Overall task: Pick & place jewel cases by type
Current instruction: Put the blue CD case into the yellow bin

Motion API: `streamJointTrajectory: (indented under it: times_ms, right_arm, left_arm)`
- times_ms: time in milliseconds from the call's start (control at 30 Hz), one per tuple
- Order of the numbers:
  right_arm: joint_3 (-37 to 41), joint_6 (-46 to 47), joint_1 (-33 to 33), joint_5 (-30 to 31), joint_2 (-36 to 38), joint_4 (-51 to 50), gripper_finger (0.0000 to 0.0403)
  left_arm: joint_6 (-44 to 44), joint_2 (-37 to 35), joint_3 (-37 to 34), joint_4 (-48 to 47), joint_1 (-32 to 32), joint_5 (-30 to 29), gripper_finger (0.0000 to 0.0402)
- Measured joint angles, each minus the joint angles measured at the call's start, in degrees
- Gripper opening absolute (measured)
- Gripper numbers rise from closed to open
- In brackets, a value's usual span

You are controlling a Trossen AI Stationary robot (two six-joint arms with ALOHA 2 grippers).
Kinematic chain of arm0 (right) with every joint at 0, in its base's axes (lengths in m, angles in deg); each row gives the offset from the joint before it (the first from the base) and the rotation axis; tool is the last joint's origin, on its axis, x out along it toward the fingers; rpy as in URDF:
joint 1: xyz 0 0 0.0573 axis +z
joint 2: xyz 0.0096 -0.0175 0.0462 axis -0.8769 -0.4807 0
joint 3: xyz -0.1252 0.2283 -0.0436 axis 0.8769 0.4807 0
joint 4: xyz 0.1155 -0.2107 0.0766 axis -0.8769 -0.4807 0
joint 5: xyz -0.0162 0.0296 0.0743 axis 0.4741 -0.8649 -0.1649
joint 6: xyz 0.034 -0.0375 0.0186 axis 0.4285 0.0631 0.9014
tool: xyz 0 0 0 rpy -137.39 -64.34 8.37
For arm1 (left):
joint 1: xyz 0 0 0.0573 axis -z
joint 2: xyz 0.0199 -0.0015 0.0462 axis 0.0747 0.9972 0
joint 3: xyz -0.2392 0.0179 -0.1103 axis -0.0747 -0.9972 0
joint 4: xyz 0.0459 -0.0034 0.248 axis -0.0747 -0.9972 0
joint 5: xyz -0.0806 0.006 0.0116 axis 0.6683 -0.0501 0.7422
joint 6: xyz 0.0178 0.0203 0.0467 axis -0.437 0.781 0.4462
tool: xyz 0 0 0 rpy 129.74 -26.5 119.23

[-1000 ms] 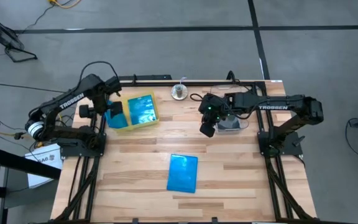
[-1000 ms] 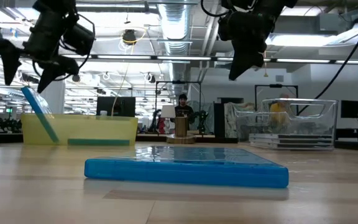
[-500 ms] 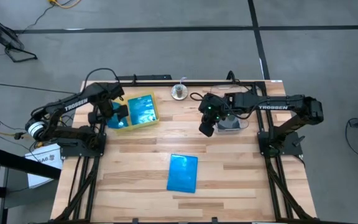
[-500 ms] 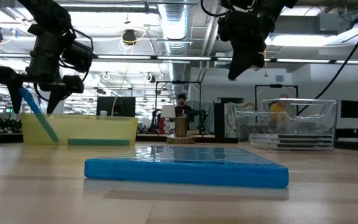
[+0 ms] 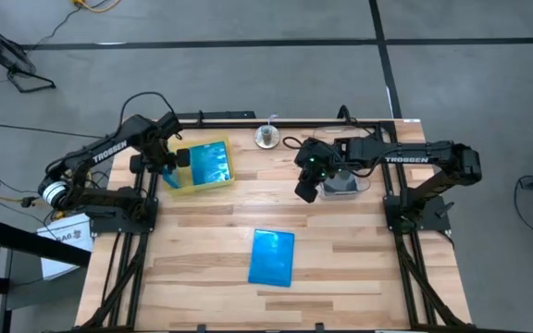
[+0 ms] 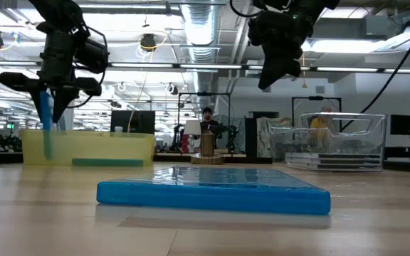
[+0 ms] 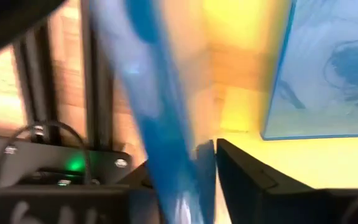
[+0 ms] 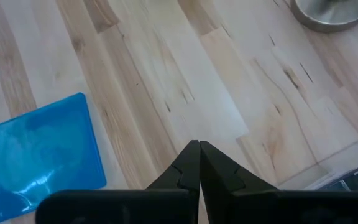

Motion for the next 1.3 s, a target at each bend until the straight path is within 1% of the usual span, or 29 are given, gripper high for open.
streamJointTrajectory:
  times_ms: [200, 333, 400, 500, 633, 733, 833, 933, 1033, 1133, 1233, 1300]
  right_arm:
    - [0.00, 0.00, 0.00, 0.16, 0.00, 0.26, 0.0000]
    - [0.00, 0.00, 0.00, 0.14, 0.00, 0.27, 0.0000]
    - [0.00, 0.00, 0.00, 0.14, 0.00, 0.27, 0.0000]
    - [0.00, 0.00, 0.00, 0.14, 0.00, 0.28, 0.0000]
    - [0.00, 0.00, 0.00, 0.22, 0.00, 0.28, 0.0000]
    - [0.00, 0.00, 0.00, 0.33, 0.00, 0.35, 0.0000]
    - [0.00, 0.00, 0.00, 0.33, 0.00, 1.26, 0.0000]
    - [0.00, 0.00, 0.00, 0.33, 0.00, 2.60, 0.0000]
    - [0.00, 0.00, 0.00, 0.31, 0.00, 2.85, 0.0000]
    - [0.00, 0.00, 0.00, 0.31, 0.00, 2.84, 0.0000]
    - [0.00, -0.03, -0.08, 0.31, 0.00, 2.85, 0.0000]
    - [0.00, -0.04, -0.08, 0.31, 0.00, 2.84, 0.0000]
  left_arm:
    - [3.86, 0.00, 4.58, -3.73, -0.32, -1.42, 0.0048]
    - [5.88, -0.07, 8.56, -4.79, -0.32, -1.16, 0.0014]
    - [6.11, -0.23, 10.77, -4.54, -0.19, -0.36, 0.0009]
    - [5.13, -0.93, 13.31, -2.06, 0.45, -0.27, 0.0014]
    - [1.42, -2.79, 13.93, 2.73, 2.15, -0.32, 0.0012]
    - [-1.71, -4.03, 12.79, 6.36, 3.59, -0.77, 0.0008]
    - [-4.21, -4.55, 10.63, 11.05, 5.65, -0.72, 0.0013]
    - [-5.64, -4.50, 7.55, 14.88, 8.44, -0.01, 0.0011]
    - [-9.23, -4.50, 3.85, 20.31, 11.62, 0.14, 0.0007]
    - [-12.89, -4.48, 0.11, 25.48, 14.48, 0.20, 0.0012]
    - [-15.79, -4.50, -3.15, 30.61, 17.14, -0.04, 0.0016]
    - [-17.25, -4.48, -5.18, 34.37, 18.64, -0.95, 0.0012]
